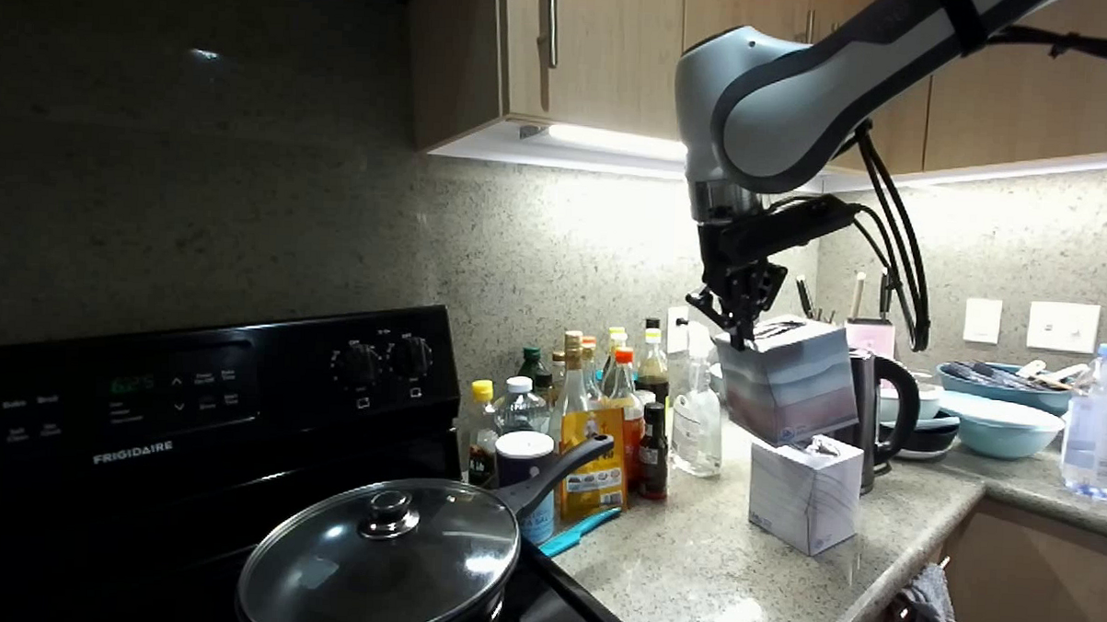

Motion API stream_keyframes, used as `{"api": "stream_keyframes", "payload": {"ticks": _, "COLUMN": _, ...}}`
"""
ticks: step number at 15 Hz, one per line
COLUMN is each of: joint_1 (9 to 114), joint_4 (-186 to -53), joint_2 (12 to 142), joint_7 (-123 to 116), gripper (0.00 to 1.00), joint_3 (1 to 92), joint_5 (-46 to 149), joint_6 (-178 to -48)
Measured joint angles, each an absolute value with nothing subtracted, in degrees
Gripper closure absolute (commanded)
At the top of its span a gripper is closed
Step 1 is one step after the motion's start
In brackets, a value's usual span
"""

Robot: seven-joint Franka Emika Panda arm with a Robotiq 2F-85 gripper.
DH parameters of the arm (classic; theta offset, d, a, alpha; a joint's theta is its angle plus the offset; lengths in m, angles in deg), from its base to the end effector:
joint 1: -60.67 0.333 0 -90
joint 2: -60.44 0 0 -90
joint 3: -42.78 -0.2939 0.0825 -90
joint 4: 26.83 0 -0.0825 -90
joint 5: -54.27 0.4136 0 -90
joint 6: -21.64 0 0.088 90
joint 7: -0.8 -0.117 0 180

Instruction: Swap the positions of the tissue boxes

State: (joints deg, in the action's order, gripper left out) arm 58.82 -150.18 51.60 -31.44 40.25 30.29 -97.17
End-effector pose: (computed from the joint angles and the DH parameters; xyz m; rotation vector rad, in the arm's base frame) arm 0.5458 -0.0176 0.4343 2.7415 -0.5000 0.2508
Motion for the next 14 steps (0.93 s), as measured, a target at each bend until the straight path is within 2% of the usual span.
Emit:
{"api": "stream_keyframes", "payload": {"ticks": 5, "joint_1": 61.56, "joint_4": -150.41, "joint_2": 52.86, "joint_7": -21.17, "gripper": 0.97, "joint_3": 40.08, "joint_5": 42.36, "joint_6": -96.92}}
{"api": "stream_keyframes", "payload": {"ticks": 6, "joint_1": 62.09, "joint_4": -150.41, "joint_2": 53.27, "joint_7": -18.89, "gripper": 0.89, "joint_3": 40.05, "joint_5": 44.58, "joint_6": -96.80}}
{"api": "stream_keyframes", "payload": {"ticks": 11, "joint_1": 62.82, "joint_4": -150.40, "joint_2": 54.05, "joint_7": -15.35, "gripper": 0.89, "joint_3": 40.05, "joint_5": 47.21, "joint_6": -96.53}}
{"api": "stream_keyframes", "payload": {"ticks": 12, "joint_1": 62.82, "joint_4": -150.40, "joint_2": 54.05, "joint_7": -15.33, "gripper": 0.97, "joint_3": 40.05, "joint_5": 47.21, "joint_6": -96.53}}
{"api": "stream_keyframes", "payload": {"ticks": 14, "joint_1": 62.82, "joint_4": -150.40, "joint_2": 54.06, "joint_7": -15.33, "gripper": 0.97, "joint_3": 40.05, "joint_5": 47.21, "joint_6": -96.53}}
